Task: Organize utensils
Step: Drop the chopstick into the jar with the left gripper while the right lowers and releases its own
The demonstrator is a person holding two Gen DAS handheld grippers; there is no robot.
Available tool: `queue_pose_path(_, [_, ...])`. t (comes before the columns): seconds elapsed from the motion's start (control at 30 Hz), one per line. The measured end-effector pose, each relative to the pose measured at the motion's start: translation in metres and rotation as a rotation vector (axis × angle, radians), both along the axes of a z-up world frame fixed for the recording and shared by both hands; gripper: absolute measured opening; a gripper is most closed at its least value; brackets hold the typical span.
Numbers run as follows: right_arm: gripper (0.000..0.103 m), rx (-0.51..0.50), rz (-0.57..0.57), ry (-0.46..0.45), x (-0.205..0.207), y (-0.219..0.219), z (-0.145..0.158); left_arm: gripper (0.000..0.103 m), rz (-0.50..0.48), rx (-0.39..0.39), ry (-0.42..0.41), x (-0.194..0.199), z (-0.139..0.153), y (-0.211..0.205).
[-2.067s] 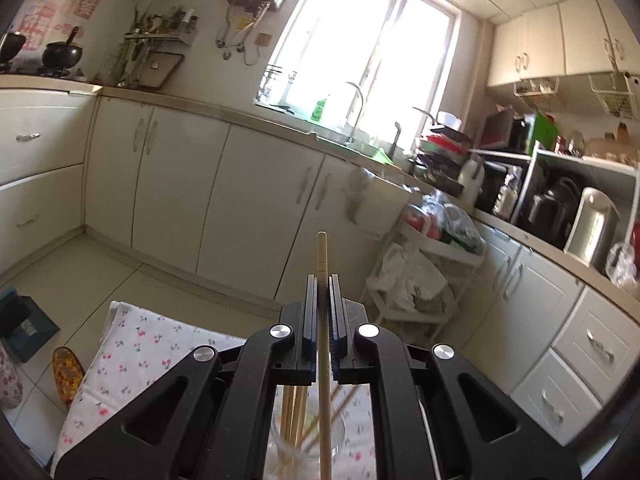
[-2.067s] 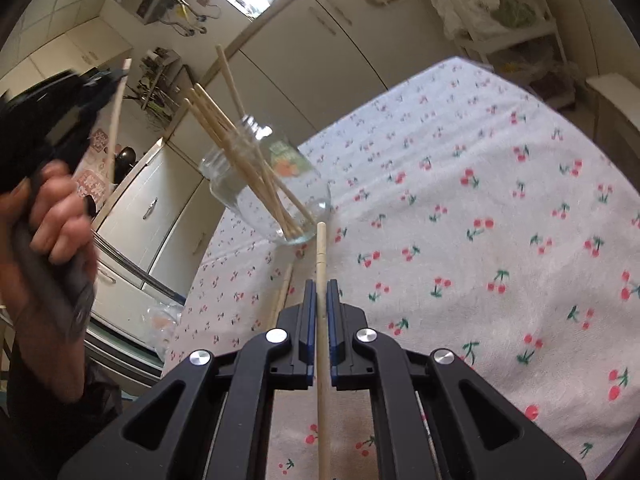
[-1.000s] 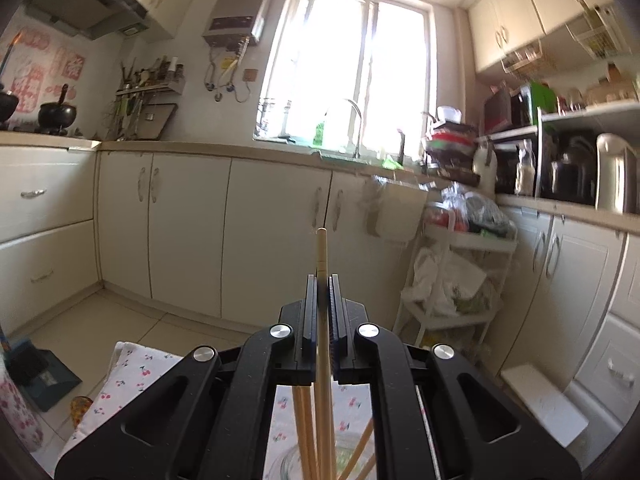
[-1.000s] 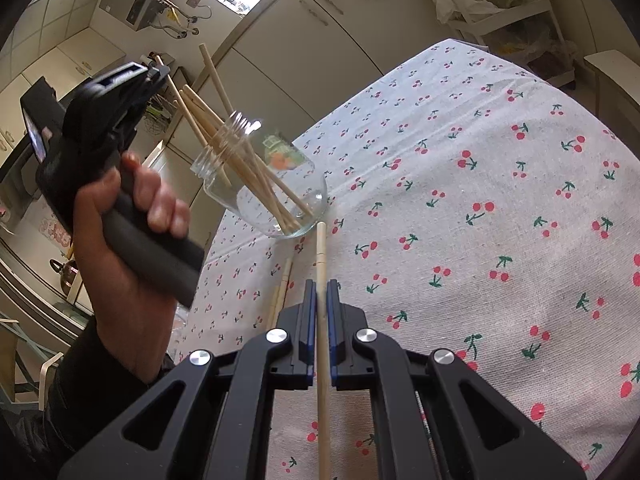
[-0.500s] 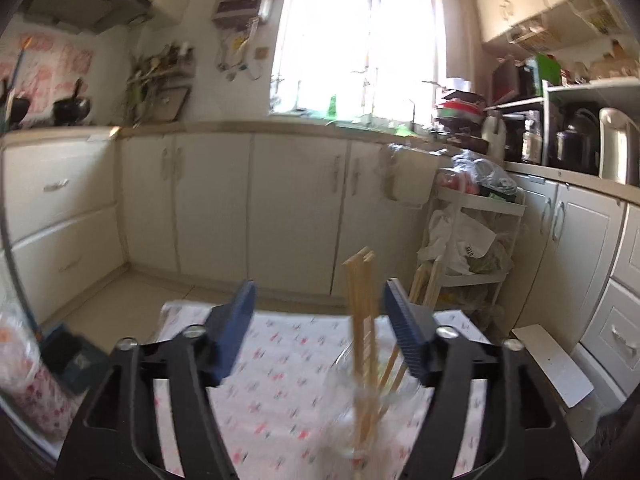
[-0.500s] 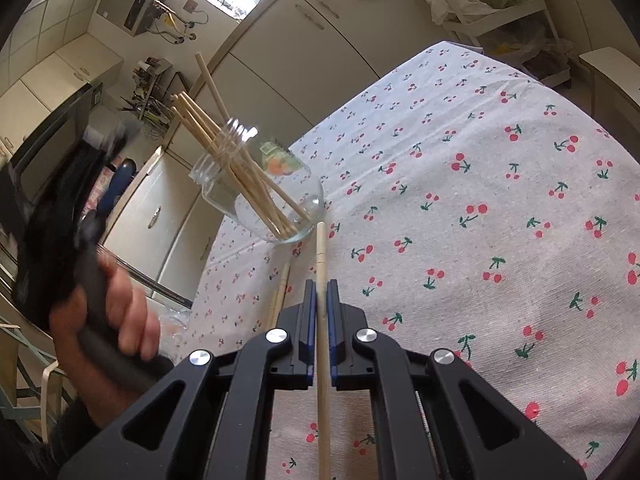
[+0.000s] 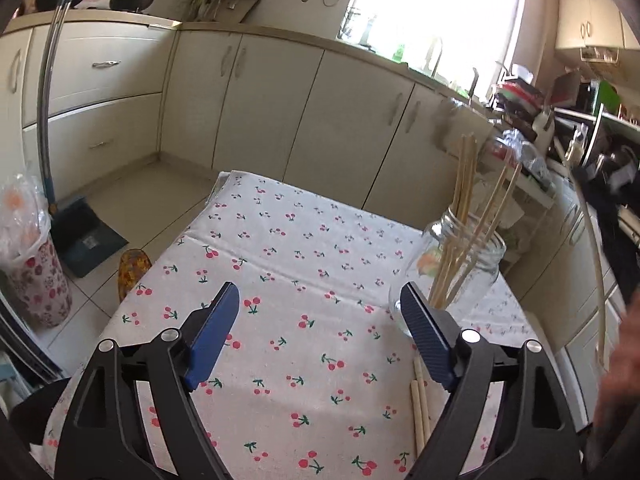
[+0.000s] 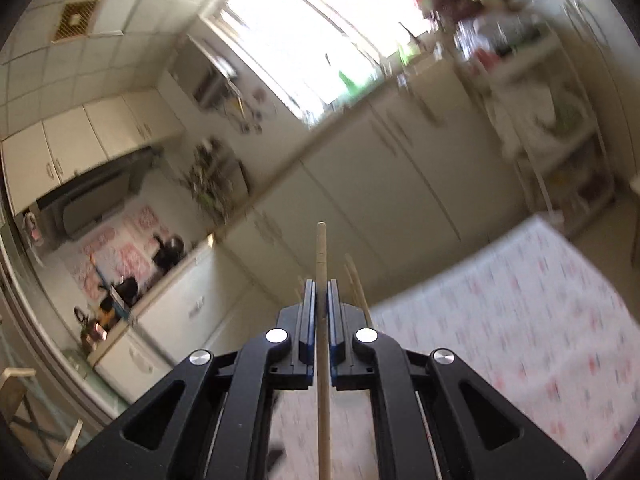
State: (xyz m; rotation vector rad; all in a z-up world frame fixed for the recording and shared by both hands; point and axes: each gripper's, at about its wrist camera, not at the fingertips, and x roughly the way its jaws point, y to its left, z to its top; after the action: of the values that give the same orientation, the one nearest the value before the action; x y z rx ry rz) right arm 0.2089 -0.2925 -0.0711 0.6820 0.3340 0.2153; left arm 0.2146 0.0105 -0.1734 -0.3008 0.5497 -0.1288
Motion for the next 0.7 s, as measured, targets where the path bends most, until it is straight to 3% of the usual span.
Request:
queue_pose_path(0.23, [0.006, -0.084, -0.12, -0.121, 0.05, 0.018, 0.017, 0.08, 0.005, -0.069, 0.013, 0.007, -0.003, 0.007])
queue_pose_path(0.47, [0.006, -0.212, -0.204, -0.132, 0.08, 0.038, 0.005, 0.08, -0.015, -0.087, 0.002, 0.006, -0.003, 0.005])
queue_pose_path(0.7, [0.006, -0.303, -0.209, -0.11, 0.087, 0.051, -0.007, 0.081, -0.02, -0.102, 0.002, 0.007, -0.003, 0.006])
